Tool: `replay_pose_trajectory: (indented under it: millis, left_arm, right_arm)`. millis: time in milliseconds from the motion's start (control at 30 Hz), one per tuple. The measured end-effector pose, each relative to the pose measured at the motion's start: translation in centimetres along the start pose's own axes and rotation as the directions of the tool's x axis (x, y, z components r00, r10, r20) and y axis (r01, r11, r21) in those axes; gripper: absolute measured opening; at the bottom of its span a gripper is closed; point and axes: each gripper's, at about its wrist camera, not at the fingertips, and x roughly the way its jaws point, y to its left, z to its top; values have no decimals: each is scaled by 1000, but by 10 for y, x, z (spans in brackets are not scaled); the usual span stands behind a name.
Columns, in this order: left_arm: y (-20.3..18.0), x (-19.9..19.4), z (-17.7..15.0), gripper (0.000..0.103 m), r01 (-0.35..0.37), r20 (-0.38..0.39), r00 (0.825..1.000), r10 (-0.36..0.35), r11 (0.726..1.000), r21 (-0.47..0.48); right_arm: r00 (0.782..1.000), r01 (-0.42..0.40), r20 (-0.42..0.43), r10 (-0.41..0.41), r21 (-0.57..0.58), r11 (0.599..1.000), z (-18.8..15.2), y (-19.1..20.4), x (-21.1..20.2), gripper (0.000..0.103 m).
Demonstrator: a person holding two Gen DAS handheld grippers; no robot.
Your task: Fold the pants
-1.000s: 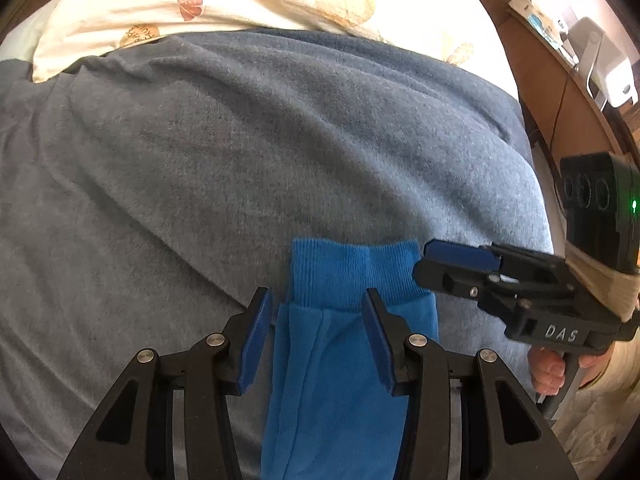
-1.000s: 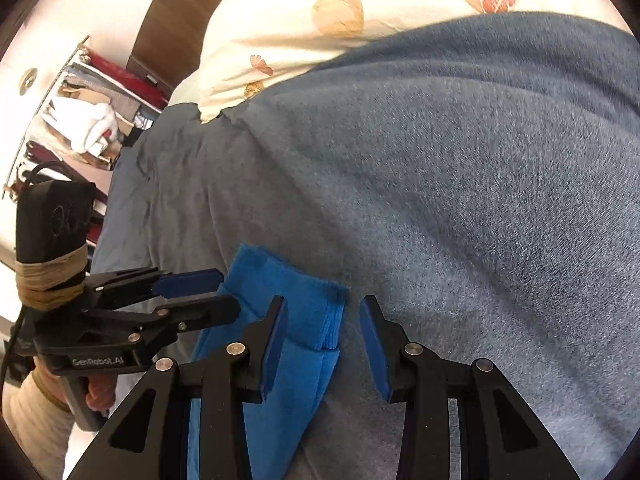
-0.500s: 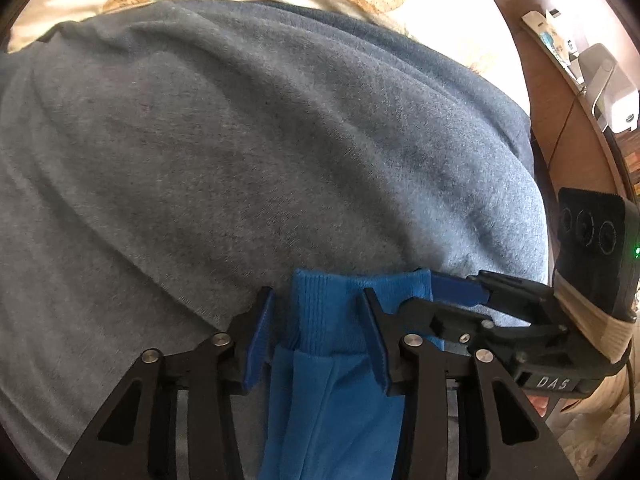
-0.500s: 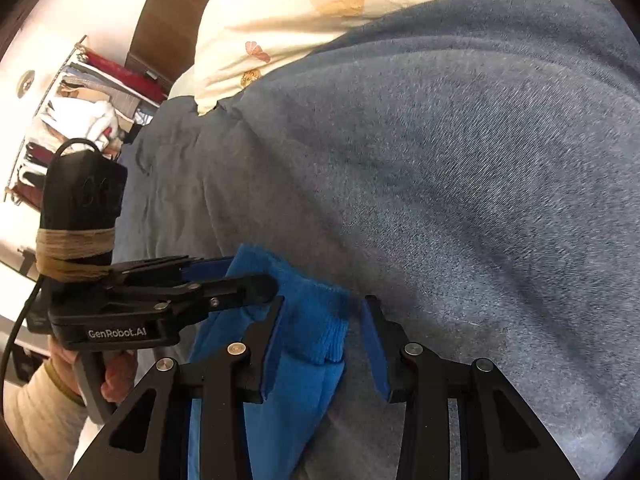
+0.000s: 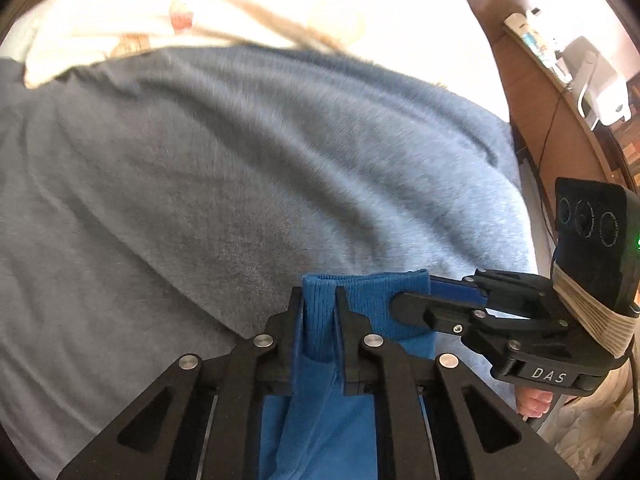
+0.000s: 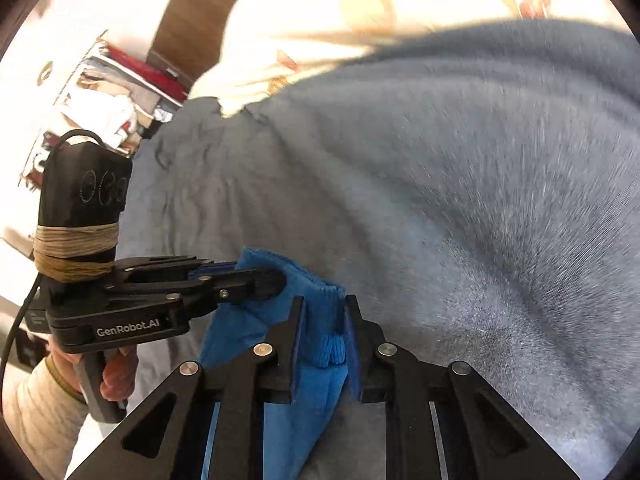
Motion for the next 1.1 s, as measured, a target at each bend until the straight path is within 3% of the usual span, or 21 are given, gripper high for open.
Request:
replay_pose_trajectory:
  millis: [333, 500, 767, 1100]
  left_arm:
    - [-20, -80, -38, 14, -49, 144, 989, 41, 997, 56]
    - [-36, -109, -62, 14, -85, 176, 982, 71, 994, 74]
    - [-46, -143, -131, 14, -133, 176, 977, 118, 988, 73]
    - [-34, -151, -224, 14, -163, 160, 975, 156, 986, 27]
  right_arm:
    - [994, 1, 104, 19, -186, 983, -14, 56, -53, 18]
    - [987, 44, 158, 8, -318, 947, -41, 98, -84, 17]
    - [983, 101, 183, -13, -480, 871, -97, 145, -108, 17]
    - [987, 125, 156, -37, -608, 784, -184, 186, -107, 17]
